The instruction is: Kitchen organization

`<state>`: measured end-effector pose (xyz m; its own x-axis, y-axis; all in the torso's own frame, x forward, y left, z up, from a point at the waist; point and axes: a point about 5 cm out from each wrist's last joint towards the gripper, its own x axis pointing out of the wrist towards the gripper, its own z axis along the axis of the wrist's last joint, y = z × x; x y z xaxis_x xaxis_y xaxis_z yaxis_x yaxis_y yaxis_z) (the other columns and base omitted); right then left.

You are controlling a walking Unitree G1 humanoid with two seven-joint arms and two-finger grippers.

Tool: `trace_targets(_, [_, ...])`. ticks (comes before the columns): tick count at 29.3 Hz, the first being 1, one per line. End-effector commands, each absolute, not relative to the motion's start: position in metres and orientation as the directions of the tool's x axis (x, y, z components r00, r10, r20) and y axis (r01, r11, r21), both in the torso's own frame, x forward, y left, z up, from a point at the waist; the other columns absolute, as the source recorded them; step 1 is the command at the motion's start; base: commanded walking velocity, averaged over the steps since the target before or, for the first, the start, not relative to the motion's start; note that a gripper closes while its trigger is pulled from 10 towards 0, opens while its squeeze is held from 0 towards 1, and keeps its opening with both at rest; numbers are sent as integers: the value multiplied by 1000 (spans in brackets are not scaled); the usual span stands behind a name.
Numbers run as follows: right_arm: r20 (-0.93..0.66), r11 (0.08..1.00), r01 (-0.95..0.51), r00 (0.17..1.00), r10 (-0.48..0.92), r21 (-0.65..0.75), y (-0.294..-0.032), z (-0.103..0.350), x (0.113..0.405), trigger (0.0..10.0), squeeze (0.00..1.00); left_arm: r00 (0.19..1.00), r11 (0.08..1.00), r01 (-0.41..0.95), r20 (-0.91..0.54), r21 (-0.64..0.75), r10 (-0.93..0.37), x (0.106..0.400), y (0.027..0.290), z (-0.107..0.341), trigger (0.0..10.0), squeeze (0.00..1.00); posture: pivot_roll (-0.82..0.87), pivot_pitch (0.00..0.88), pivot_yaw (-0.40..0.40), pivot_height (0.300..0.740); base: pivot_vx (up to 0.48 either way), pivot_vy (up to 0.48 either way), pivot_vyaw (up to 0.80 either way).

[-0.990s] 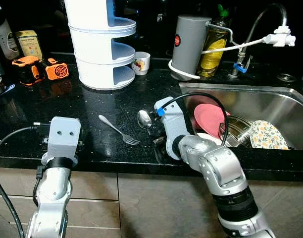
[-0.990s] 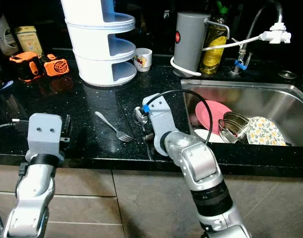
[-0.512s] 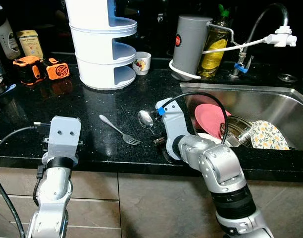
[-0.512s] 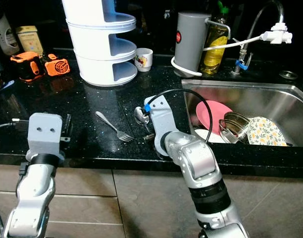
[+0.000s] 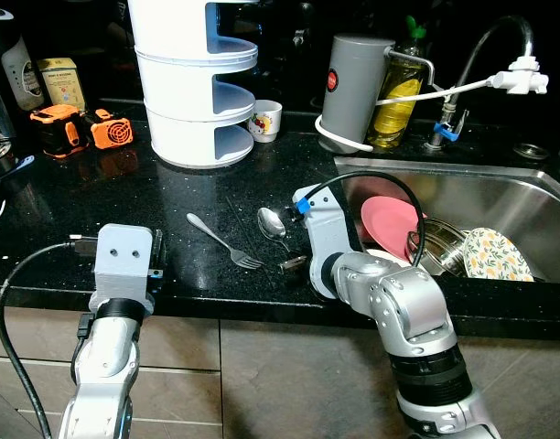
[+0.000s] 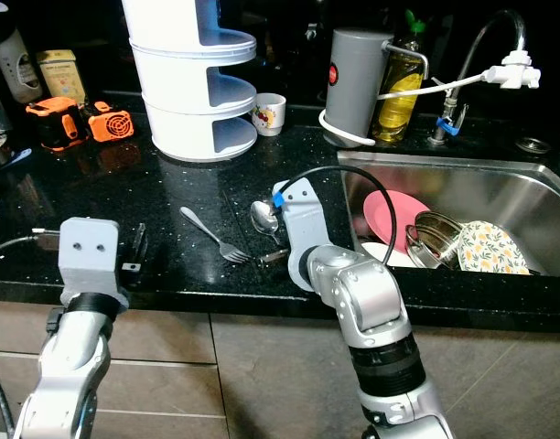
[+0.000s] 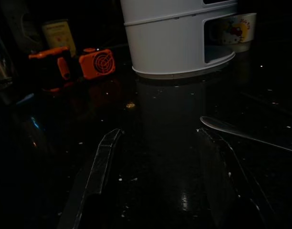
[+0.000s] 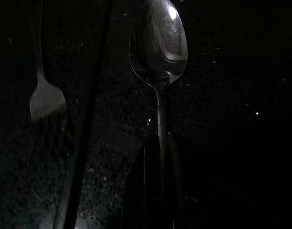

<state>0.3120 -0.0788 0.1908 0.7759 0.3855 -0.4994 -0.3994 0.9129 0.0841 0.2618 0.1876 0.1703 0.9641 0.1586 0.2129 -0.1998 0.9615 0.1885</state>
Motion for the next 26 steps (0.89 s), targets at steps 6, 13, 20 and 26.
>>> trace_targets(6, [-336, 896, -324, 843, 419, 304, -80, 198, 326, 0, 0, 979, 990, -90, 190, 111, 68, 264, 186, 170, 10000, 0, -5, 0, -77, 740, 0, 0, 0])
trace_targets(13, [-173, 948, -157, 962, 210, 276, -123, 228, 351, 0, 0, 972, 989, 71, 214, 132, -98, 264, 203, 193, 10000, 0, 8, 0, -82, 740, 0, 0, 0])
trace_targets(20, [-198, 998, -7, 980, 20, 64, -154, 222, 364, 0, 0, 957, 979, 144, 233, 143, -175, 262, 202, 204, 10000, 0, 13, 0, -87, 740, 0, 0, 0])
trace_targets(26, [-219, 998, 52, 975, -43, 35, -172, 215, 372, 0, 0, 935, 963, 228, 244, 142, -257, 259, 193, 212, 10000, 0, 22, 0, -91, 740, 0, 0, -421])
